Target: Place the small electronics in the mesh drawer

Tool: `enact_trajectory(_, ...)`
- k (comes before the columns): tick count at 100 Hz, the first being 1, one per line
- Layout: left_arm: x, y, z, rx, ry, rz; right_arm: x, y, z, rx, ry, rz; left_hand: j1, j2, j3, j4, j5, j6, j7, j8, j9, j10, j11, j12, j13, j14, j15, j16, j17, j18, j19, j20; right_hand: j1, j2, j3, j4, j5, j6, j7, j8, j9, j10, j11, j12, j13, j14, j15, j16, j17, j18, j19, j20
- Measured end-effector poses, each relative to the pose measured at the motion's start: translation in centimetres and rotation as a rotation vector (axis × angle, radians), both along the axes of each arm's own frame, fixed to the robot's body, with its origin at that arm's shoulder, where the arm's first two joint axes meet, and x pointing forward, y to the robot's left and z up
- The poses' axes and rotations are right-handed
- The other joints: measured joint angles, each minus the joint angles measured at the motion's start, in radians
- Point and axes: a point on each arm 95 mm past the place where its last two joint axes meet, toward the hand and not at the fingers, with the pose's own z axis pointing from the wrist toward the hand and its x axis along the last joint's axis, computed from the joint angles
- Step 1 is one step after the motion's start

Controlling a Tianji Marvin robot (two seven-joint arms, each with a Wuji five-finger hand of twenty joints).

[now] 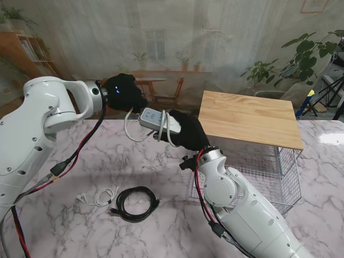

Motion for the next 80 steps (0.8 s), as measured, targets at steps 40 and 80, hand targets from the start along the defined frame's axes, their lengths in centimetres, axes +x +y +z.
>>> enact_trajectory(40,0.4,2.5,-3.3,0.130,0.087,0.089,1.2,-1.9,1.1,0.023,-0.002,-0.146,0.000,0.000,0.000,0.000,0.004,0.014,-0.012,0.000,0.000,0.001,-0.013,0.000,0.000,0.002,0.000,0.000,0.001,0.000,0.000,0.000,0.000,0.000,0.000,0.000,-0.002,0.000,0.000,0.000,0.000,0.000,0.000,-0.010,0.000,0.000,0.000,0.000,0.000,0.000,0.000,0.000)
enact_trajectory(80,-4.9,-0.2,-6.1,0.166,0.201,-0.136,2.8,-2.3,0.8,-0.011,0.029,-0.221,-0.002,0.000,0.000,0.000,0.004,0.070,-0.013,-0.008,0.000,0.001,-0.013,0.000,0.000,0.003,0.000,-0.002,0.004,0.000,0.000,0.000,0.000,0.000,0.000,0.000,-0.003,0.000,0.000,0.000,0.000,0.000,0.000,-0.012,0.000,0.000,0.000,0.000,0.000,0.000,0.000,0.000)
